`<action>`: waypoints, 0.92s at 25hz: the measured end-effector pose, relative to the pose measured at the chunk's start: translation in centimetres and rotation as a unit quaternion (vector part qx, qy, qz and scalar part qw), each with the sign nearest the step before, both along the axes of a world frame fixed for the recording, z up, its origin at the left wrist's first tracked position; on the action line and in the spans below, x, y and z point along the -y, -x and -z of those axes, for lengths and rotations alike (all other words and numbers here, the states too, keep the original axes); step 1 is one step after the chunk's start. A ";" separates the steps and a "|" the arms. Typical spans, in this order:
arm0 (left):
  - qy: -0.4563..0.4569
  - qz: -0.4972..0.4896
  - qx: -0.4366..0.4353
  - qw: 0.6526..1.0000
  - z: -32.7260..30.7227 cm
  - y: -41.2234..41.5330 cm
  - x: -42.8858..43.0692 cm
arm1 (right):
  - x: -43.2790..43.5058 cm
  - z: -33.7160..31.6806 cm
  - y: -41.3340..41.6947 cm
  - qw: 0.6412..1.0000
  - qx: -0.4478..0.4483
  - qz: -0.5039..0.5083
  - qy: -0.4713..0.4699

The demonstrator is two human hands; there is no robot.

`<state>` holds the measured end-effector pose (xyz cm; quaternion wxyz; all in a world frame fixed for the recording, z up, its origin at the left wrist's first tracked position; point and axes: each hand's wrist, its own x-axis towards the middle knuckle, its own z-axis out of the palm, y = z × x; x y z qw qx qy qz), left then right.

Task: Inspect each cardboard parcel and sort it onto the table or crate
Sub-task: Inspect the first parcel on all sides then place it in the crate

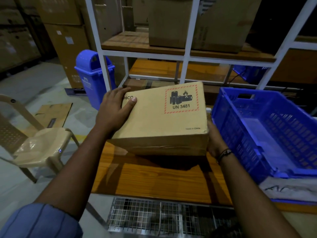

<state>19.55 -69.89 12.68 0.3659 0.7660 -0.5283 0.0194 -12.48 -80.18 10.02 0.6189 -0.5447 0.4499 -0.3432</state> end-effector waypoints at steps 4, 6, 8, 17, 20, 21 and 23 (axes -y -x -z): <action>-0.047 0.011 -0.120 0.992 -0.3 2.3 1.0 | -0.4 -2.7 -0.5 0.988 -0.046 0.098 0.113; -0.056 0.091 -0.239 0.965 -0.7 5.3 1.5 | -0.3 -4.6 -0.6 0.958 -0.150 0.151 0.190; -0.006 0.196 -0.404 0.894 -1.9 7.2 1.7 | -0.9 -6.3 -1.2 0.907 -0.289 0.167 0.256; -0.048 -0.026 0.125 0.991 -4.4 10.7 1.9 | -2.3 -7.2 -5.8 0.755 -0.502 0.118 0.404; -0.066 -0.033 0.155 0.985 -4.3 9.9 2.4 | -1.5 -7.3 -7.6 0.718 -0.491 0.039 0.491; -0.075 -0.037 0.158 0.984 -4.2 9.6 2.5 | -1.3 -7.2 -8.0 0.710 -0.492 0.028 0.503; -0.089 -0.041 0.162 0.982 -4.2 9.3 2.9 | -1.0 -7.0 -8.4 0.703 -0.496 0.030 0.509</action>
